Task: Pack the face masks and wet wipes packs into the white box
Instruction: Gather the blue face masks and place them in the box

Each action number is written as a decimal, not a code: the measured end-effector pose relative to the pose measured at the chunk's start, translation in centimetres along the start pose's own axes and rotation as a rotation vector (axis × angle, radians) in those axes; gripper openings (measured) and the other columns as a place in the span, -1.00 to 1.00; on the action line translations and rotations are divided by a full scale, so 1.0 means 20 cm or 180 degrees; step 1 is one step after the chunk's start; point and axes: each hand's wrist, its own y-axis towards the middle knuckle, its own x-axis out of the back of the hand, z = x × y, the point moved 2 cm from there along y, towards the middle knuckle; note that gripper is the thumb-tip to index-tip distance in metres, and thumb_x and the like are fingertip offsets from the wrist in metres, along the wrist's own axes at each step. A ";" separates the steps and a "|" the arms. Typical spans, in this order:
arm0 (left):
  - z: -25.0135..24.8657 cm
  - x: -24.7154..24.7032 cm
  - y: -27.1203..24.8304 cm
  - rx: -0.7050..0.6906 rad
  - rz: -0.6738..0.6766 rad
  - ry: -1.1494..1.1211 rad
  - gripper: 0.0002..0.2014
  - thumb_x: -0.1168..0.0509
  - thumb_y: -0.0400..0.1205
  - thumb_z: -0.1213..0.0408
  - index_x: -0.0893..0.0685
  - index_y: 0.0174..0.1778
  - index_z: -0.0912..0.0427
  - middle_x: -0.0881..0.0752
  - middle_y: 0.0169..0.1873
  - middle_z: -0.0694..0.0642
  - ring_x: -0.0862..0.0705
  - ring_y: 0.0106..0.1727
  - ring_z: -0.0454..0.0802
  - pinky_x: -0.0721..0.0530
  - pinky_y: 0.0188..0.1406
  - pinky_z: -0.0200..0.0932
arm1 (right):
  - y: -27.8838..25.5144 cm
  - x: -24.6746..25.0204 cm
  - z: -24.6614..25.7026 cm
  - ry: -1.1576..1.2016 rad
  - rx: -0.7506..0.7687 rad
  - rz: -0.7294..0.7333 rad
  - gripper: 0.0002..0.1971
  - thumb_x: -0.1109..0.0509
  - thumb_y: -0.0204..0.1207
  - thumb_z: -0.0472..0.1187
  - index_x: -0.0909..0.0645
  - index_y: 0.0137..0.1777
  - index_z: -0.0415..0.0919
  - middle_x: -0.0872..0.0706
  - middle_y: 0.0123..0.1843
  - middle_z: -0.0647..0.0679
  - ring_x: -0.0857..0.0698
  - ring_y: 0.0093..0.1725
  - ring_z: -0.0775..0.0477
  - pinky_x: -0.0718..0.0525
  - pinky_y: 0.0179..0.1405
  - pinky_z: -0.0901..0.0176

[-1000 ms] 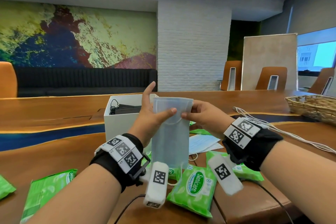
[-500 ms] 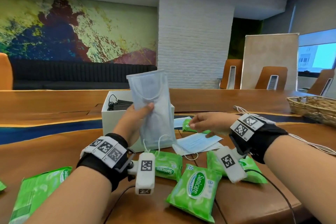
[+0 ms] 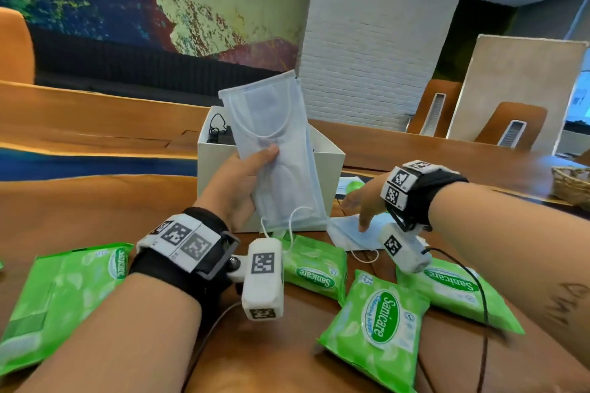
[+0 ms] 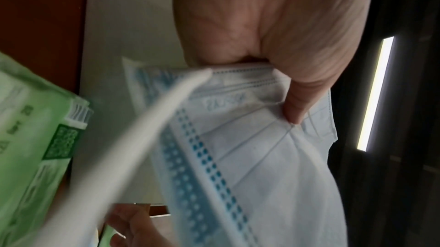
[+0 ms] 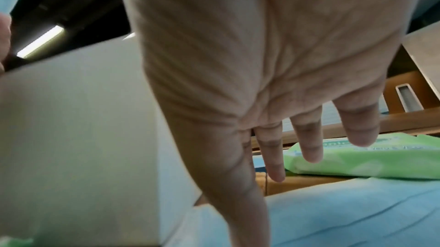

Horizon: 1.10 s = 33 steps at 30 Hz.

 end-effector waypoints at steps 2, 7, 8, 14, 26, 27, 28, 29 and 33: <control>0.00 0.02 0.00 0.0008 -0.0049 0.0002 -0.82 -0.24 0.67 0.34 -0.64 0.16 0.16 -0.79 -0.10 0.06 -0.77 -0.11 -0.04 -0.77 0.01 -0.07 | 0.05 -0.01 0.02 -0.0348 -0.0049 0.0013 -0.35 -0.39 0.55 -0.02 -0.25 0.60 -0.11 -0.43 0.55 -0.04 -0.45 0.48 -0.14 -0.41 0.38 0.07; 0.03 0.04 0.01 0.0063 -0.0072 0.0097 -0.70 -0.30 0.61 0.31 -0.60 0.27 0.20 -0.78 -0.04 0.10 -0.76 -0.06 -0.01 -0.75 -0.05 -0.05 | 0.12 -0.02 0.03 -0.0593 -0.0090 -0.0002 -0.38 -0.44 0.47 0.07 -0.41 0.48 -0.14 -0.57 0.38 -0.10 -0.57 0.28 -0.16 -0.49 0.06 0.13; 0.03 0.04 0.01 0.0062 -0.0058 0.0098 -0.67 -0.31 0.60 0.30 -0.59 0.29 0.21 -0.78 -0.03 0.10 -0.76 -0.05 -0.01 -0.74 -0.06 -0.06 | 0.12 -0.02 0.03 -0.0543 -0.0122 0.0013 -0.38 -0.46 0.46 0.08 -0.40 0.46 -0.12 -0.58 0.34 -0.09 -0.57 0.20 -0.14 -0.48 -0.05 0.16; 0.03 0.05 0.00 0.0018 -0.0018 -0.0020 -0.59 -0.35 0.51 0.27 -0.60 0.31 0.21 -0.79 -0.03 0.09 -0.77 -0.05 -0.01 -0.77 -0.05 -0.08 | 0.15 -0.05 -0.01 -0.0118 -0.0002 -0.0014 -0.47 -0.46 0.47 0.01 -0.45 0.40 -0.10 -0.58 0.24 -0.05 -0.54 0.15 -0.11 -0.45 0.13 0.09; 0.03 0.01 -0.03 -0.0013 0.0137 0.0044 -0.71 -0.32 0.57 0.27 -0.65 0.21 0.13 -0.81 -0.06 0.06 -0.79 -0.05 -0.02 -0.78 0.01 -0.05 | -0.14 0.01 -0.28 0.3184 0.0618 -0.1310 -0.69 -0.48 0.45 -0.27 -0.59 0.18 -0.16 -0.77 0.11 -0.13 -0.74 0.11 -0.18 -0.65 0.21 -0.14; 0.03 0.01 -0.03 -0.0012 0.0138 0.0047 -0.70 -0.32 0.57 0.27 -0.64 0.23 0.14 -0.81 -0.05 0.06 -0.79 -0.05 -0.02 -0.78 0.01 -0.05 | -0.20 0.02 -0.29 0.3847 0.0828 -0.1349 -0.66 -0.46 0.42 -0.34 -0.58 0.20 -0.18 -0.77 0.10 -0.15 -0.76 0.09 -0.19 -0.71 0.13 -0.14; 0.02 0.00 -0.03 -0.0011 0.0143 0.0040 -0.68 -0.33 0.55 0.26 -0.64 0.23 0.15 -0.81 -0.05 0.07 -0.79 -0.04 -0.01 -0.77 0.02 -0.05 | -0.25 0.03 -0.28 0.4405 0.1053 -0.1397 -0.62 -0.45 0.39 -0.37 -0.58 0.22 -0.20 -0.78 0.09 -0.16 -0.77 0.07 -0.19 -0.75 0.04 -0.08; 0.02 0.00 -0.04 -0.0001 0.0164 0.0027 -0.66 -0.35 0.51 0.24 -0.64 0.22 0.15 -0.81 -0.03 0.08 -0.79 -0.02 0.00 -0.77 0.04 -0.04 | -0.29 0.04 -0.28 0.4824 0.1258 -0.1472 -0.58 -0.43 0.35 -0.36 -0.57 0.24 -0.21 -0.78 0.09 -0.16 -0.78 0.06 -0.18 -0.78 -0.02 -0.04; 0.04 -0.02 -0.06 0.0115 0.0268 0.0075 -0.65 -0.44 0.45 0.19 -0.68 0.15 0.15 -0.80 0.01 0.13 -0.77 0.04 0.06 -0.74 0.10 0.02 | -0.37 0.07 -0.18 0.5884 0.1781 -0.1908 -0.61 -0.37 0.46 -0.32 -0.55 0.30 -0.24 -0.71 0.24 -0.23 -0.75 0.13 -0.21 -0.75 0.05 -0.14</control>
